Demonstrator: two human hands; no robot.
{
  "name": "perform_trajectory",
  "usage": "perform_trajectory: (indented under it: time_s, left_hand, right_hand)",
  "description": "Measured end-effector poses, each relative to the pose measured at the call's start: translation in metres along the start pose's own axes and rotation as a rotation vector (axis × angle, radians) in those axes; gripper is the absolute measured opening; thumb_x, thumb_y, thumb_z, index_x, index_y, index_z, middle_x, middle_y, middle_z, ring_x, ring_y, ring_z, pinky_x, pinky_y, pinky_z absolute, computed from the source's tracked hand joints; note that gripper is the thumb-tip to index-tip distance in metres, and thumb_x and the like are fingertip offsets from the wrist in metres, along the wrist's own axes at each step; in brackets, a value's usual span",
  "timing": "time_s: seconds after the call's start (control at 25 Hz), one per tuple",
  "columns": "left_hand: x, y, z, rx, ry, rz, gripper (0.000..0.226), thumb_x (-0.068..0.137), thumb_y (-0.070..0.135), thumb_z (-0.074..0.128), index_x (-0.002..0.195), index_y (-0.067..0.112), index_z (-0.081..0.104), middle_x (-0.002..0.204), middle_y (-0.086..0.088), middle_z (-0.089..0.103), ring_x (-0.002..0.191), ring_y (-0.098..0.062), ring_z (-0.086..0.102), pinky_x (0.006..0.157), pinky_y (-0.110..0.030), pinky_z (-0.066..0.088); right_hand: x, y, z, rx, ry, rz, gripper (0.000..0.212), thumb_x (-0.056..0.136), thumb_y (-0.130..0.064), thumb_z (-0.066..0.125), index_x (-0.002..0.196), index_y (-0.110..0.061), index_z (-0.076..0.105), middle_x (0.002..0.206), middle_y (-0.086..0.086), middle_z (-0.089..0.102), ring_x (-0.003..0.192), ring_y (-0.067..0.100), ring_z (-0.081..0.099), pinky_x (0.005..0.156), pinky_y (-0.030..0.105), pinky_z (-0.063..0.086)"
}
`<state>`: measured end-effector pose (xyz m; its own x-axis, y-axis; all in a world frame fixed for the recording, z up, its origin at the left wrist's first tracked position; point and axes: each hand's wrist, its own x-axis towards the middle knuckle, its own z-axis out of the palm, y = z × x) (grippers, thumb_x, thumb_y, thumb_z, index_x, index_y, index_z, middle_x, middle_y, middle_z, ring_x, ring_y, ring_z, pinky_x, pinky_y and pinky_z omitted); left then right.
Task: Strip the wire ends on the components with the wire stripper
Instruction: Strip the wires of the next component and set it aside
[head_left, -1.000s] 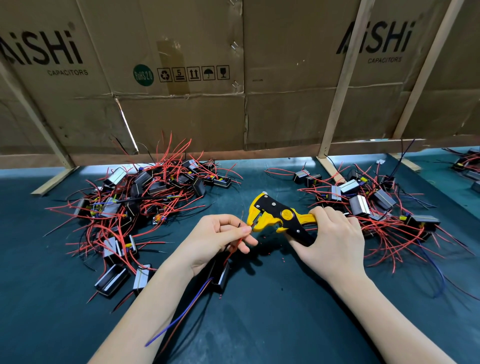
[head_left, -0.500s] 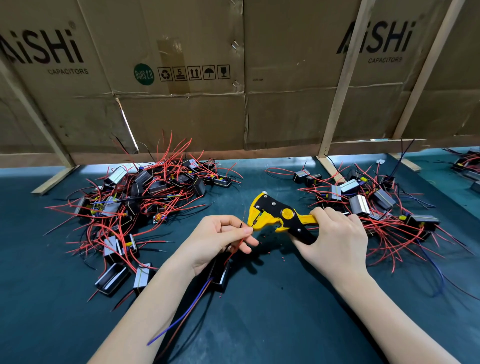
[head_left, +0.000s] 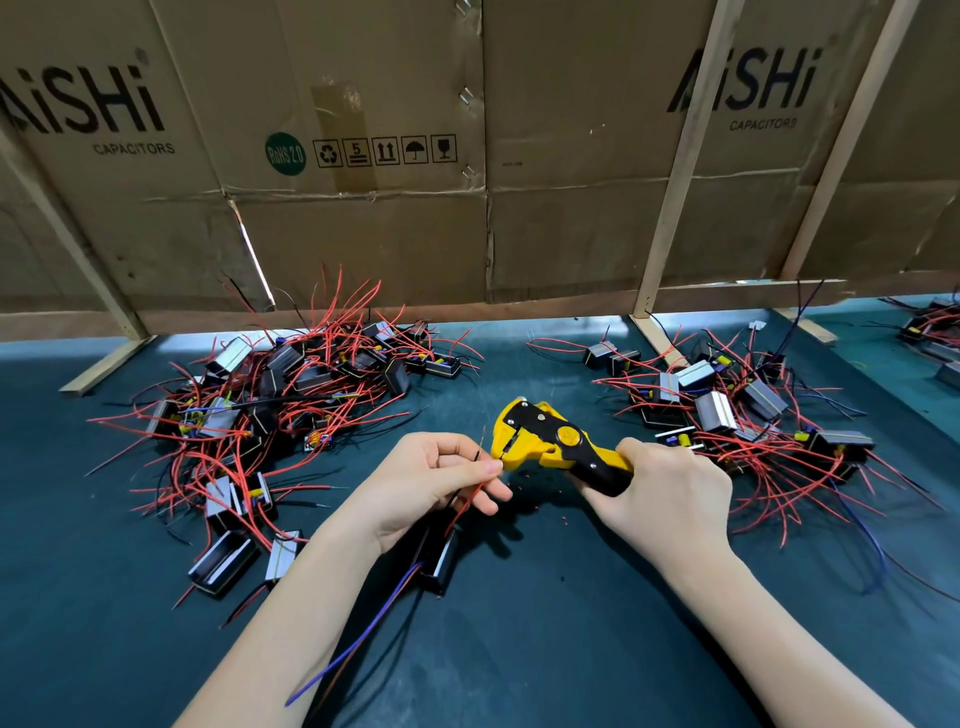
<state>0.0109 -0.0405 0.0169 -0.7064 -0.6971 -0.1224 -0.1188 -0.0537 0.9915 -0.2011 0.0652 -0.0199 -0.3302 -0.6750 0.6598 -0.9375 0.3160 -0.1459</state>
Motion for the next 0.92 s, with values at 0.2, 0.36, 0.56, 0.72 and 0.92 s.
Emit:
perform_trajectory:
  time_s: [0.2, 0.36, 0.56, 0.72, 0.92]
  left_hand:
    - [-0.003, 0.004, -0.007, 0.074, -0.06, 0.004, 0.007, 0.089, 0.011, 0.067, 0.083, 0.006, 0.066, 0.08, -0.017, 0.074, 0.06, -0.016, 0.067, 0.055, -0.017, 0.046]
    - [-0.004, 0.008, -0.014, 0.115, 0.032, 0.057, 0.005, 0.088, 0.011, 0.068, 0.084, 0.012, 0.067, 0.079, -0.005, 0.071, 0.06, -0.008, 0.059, 0.054, -0.016, 0.038]
    - [-0.006, 0.017, -0.026, -0.101, 0.071, 0.07, 0.004, 0.09, 0.015, 0.062, 0.087, 0.014, 0.06, 0.063, 0.003, 0.035, 0.041, -0.005, 0.026, 0.036, -0.013, 0.024]
    - [-0.004, 0.023, -0.002, -0.57, -0.062, 0.293, 0.011, 0.091, 0.016, 0.055, 0.093, 0.015, 0.066, 0.072, -0.001, 0.058, 0.08, -0.015, 0.072, 0.063, -0.019, 0.057]
    - [0.005, 0.01, 0.03, -0.491, -0.297, 0.281, 0.06, 0.092, 0.009, 0.058, 0.146, 0.017, 0.033, 0.147, -0.011, 0.049, 0.137, -0.024, 0.046, 0.103, -0.037, 0.048]
  right_hand:
    - [0.004, 0.006, 0.0, -0.005, -0.009, 0.079, 0.052, 0.061, -0.058, 0.083, 0.056, -0.015, 0.054, 0.052, 0.0, 0.055, 0.051, 0.03, 0.058, 0.051, 0.024, 0.027]
    - [0.006, 0.013, 0.003, -0.008, 0.025, 0.041, 0.053, 0.062, -0.057, 0.082, 0.079, -0.011, 0.062, 0.071, 0.003, 0.06, 0.066, 0.033, 0.059, 0.063, 0.035, 0.037]
    - [0.004, 0.009, 0.007, -0.033, -0.034, -0.008, 0.058, 0.064, -0.059, 0.078, 0.09, -0.009, 0.063, 0.08, 0.004, 0.059, 0.079, 0.033, 0.058, 0.073, 0.041, 0.041]
    - [0.002, 0.006, 0.01, -0.049, -0.065, -0.031, 0.056, 0.064, -0.062, 0.074, 0.086, -0.012, 0.06, 0.08, 0.003, 0.058, 0.078, 0.032, 0.057, 0.072, 0.04, 0.041]
    - [0.002, 0.006, 0.011, -0.059, -0.108, -0.047, 0.059, 0.057, -0.06, 0.081, 0.084, -0.01, 0.063, 0.08, 0.007, 0.062, 0.079, 0.033, 0.061, 0.071, 0.04, 0.045]
